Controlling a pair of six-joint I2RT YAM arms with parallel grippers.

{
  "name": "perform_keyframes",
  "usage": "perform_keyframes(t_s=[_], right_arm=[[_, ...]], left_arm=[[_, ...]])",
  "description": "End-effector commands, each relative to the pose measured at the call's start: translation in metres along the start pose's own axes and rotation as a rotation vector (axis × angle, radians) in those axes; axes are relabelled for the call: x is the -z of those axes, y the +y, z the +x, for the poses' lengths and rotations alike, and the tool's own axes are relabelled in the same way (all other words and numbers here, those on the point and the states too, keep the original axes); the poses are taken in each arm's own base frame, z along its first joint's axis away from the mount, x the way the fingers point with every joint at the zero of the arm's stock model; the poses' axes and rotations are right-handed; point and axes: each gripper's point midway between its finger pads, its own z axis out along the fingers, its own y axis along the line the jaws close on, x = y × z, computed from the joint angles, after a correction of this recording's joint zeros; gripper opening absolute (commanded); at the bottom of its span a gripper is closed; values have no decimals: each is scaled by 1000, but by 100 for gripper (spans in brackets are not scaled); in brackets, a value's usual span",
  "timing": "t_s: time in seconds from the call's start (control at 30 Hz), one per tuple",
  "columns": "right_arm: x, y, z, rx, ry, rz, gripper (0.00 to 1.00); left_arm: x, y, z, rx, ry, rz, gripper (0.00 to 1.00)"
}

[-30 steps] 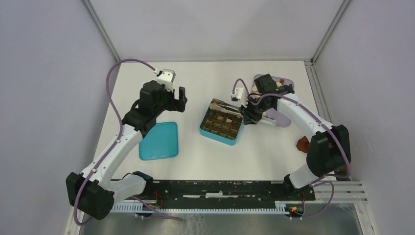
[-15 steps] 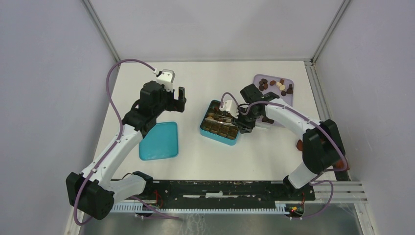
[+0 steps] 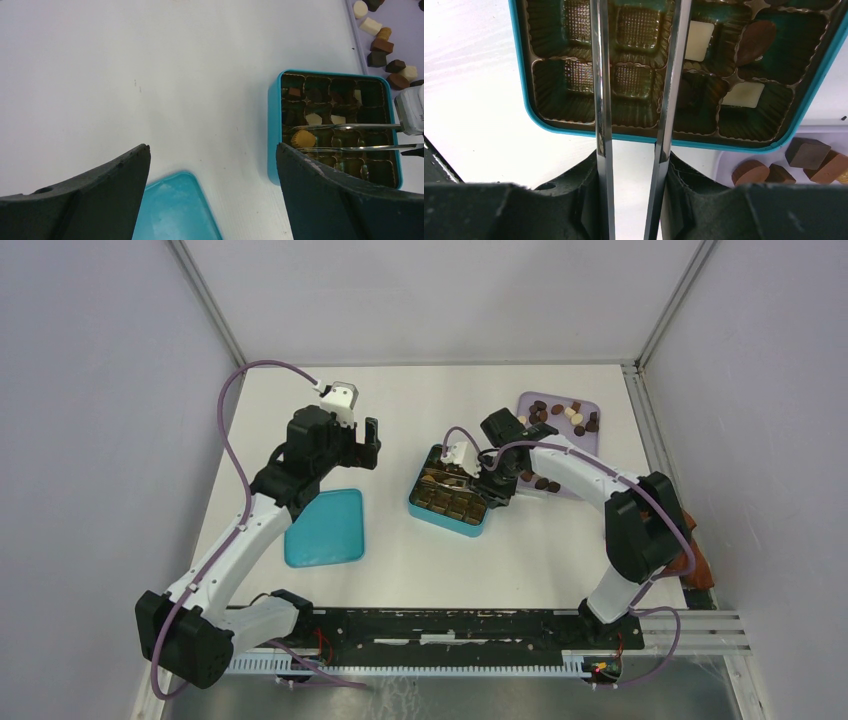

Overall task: Pack the chocolate
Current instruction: Place the fake chocolate in the packing box.

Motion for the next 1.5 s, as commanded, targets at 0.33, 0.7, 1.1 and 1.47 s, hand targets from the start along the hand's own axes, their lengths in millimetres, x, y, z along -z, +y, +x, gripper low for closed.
perform_keyframes(t_s=[0.33,0.7,1.1,1.47], right_arm=[[4,-4,-13,2,-15,20,39],[8,-4,-14,4,-22,19,46],[71,-22,-2,-99,-246,53,40],[135,-100,120,-466,-305,288,41]], left_arm=[[0,0,-6,-51,-20,12,99],[2,0,-9,-50,-28,11,100],[8,1,-16,-48,-54,11,99],[25,-28,-46,9,-110,163,100]])
